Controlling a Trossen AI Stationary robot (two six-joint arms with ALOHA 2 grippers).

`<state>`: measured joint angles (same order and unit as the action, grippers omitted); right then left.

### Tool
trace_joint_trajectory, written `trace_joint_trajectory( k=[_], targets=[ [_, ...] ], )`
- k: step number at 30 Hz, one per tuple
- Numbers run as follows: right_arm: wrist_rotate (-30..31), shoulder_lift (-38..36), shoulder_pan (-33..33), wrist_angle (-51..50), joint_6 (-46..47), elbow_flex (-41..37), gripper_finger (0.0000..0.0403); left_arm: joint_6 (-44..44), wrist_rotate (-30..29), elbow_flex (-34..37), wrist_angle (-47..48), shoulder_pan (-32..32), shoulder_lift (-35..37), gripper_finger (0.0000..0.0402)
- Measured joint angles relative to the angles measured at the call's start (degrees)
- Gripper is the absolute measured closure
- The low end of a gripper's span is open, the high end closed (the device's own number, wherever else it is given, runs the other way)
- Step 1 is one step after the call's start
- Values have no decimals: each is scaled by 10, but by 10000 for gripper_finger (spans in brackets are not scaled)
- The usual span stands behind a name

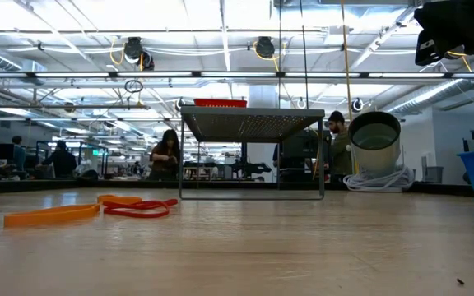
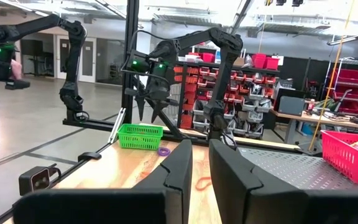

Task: Pick & Place Office Desk Supplies
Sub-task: Put the red rubber band into the green bin

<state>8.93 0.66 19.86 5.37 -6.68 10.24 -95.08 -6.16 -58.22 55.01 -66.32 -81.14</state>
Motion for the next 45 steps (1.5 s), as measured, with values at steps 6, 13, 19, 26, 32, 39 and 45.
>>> trace_joint_trajectory(
  k=[6,13,19,26,32,39,45],
  targets=[
    [0,0,0,0,0,0,358,18,0,-23,4,63,0,167],
    [0,0,0,0,0,0,358,51,-29,-91,7,193,-29,175],
    [0,0,0,0,0,0,358,65,-29,-205,54,283,-126,197],
    [0,0,0,0,0,0,358,60,7,-305,81,341,-216,210],
    [0,0,0,0,0,0,358,59,54,-315,79,366,-252,210],
    [0,0,0,0,0,0,358,106,64,-315,78,386,-265,210],
    [0,0,0,0,0,0,358,232,81,-315,79,425,-265,198]
  ],
)
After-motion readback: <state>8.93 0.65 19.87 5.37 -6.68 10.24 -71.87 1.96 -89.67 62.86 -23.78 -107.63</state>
